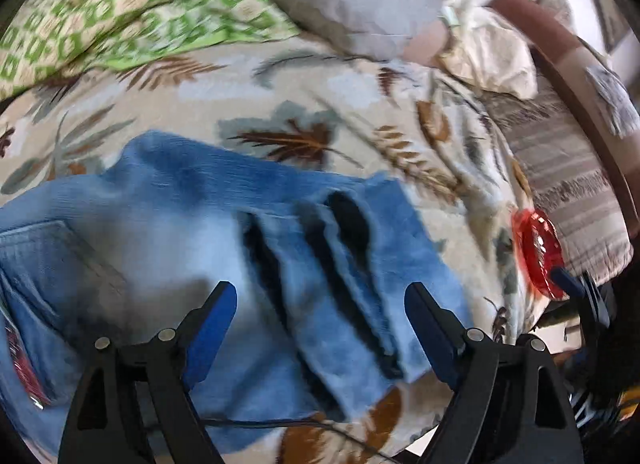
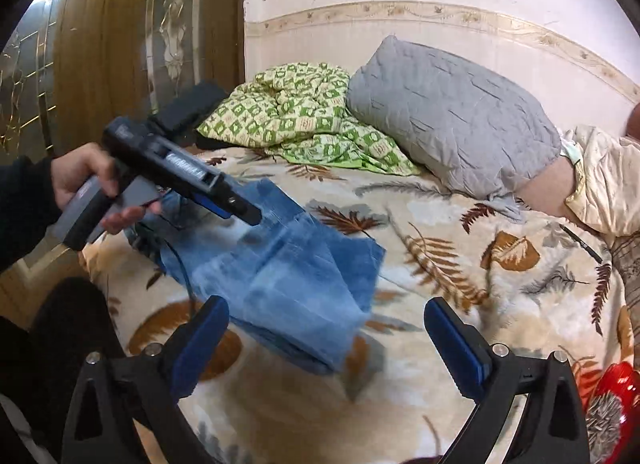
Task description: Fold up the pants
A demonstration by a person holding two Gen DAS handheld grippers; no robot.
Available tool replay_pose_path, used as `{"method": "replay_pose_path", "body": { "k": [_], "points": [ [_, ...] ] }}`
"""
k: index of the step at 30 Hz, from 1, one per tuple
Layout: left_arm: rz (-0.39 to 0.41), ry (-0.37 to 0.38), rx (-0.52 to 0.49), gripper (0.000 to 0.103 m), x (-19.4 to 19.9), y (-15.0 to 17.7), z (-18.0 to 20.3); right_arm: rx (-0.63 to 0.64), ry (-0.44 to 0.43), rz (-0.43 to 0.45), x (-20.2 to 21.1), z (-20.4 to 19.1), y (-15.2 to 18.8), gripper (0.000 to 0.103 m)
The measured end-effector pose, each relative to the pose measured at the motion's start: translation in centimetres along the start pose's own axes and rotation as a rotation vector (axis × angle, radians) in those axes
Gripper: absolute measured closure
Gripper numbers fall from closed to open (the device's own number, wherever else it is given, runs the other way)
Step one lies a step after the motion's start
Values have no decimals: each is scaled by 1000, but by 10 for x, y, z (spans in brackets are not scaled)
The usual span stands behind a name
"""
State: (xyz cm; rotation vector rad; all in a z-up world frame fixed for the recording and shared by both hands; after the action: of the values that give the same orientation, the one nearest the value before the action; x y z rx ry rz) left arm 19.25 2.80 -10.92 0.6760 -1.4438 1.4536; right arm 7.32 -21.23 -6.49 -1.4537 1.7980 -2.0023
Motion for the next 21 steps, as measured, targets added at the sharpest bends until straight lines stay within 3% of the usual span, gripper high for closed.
{"method": "replay_pose_path", "body": {
  "k": [3, 12, 15, 18, 20, 21],
  "points": [
    [-4, 32, -17, 17, -1, 10, 21, -26, -27, 2, 7, 7, 8, 4],
    [-69, 24, -9, 17, -26, 24, 59, 16, -74, -32, 0, 4, 22, 4],
    [-96, 0, -15, 17, -33, 30, 61, 15, -82, -34, 0, 12, 20, 4],
    [-92, 20, 17, 19, -36, 37, 55, 23, -81, -36, 2, 25, 12, 4],
    [-74, 42, 27, 47, -34, 42, 52, 42, -79, -42, 3, 38, 2, 4],
    [-78, 48, 26, 76, -35, 44, 52, 46, -77, -45, 2, 42, -1, 4]
  ]
}}
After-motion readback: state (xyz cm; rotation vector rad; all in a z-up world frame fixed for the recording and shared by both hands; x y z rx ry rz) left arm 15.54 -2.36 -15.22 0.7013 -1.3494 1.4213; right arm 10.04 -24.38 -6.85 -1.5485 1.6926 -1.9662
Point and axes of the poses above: each gripper's, at about its wrist camera, not at the fingertips, and x roughly against the way its jaws point, z to its right, y to its underside, the point moved 3 cm from there along -x, roughly the way its jaws point, and after that the axes turned 13 degrees about -y, right-handed, at the moved point
